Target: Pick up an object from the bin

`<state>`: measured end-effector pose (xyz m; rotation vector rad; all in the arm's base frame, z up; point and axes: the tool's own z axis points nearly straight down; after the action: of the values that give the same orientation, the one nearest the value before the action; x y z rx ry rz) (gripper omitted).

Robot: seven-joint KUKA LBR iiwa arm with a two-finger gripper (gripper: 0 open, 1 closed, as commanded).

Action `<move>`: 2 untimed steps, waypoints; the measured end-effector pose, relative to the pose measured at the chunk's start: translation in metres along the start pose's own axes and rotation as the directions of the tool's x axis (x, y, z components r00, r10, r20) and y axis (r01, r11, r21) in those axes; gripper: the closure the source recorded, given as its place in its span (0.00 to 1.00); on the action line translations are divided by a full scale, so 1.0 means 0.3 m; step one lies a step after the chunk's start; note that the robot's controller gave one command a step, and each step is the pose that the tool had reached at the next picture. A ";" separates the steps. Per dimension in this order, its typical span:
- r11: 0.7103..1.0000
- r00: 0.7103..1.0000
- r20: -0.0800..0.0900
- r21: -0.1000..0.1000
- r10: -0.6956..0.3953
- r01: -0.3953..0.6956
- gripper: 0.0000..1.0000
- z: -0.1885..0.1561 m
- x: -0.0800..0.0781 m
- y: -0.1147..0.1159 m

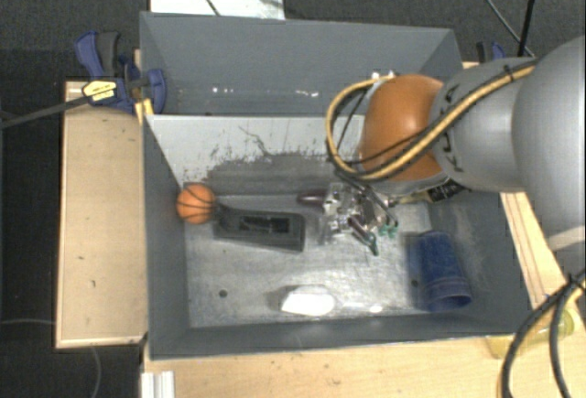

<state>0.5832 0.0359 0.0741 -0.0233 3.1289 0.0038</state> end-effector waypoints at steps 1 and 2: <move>1.000 1.000 0.000 0.000 -0.001 0.001 1.00 0.000 0.000 0.000; 1.000 1.000 -0.014 0.002 0.018 -0.018 1.00 -0.187 -0.016 0.023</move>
Offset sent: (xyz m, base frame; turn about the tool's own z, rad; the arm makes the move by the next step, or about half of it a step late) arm 0.0059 0.0085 0.0686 0.0225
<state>0.5873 0.0429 0.1303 0.0050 3.1432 0.0007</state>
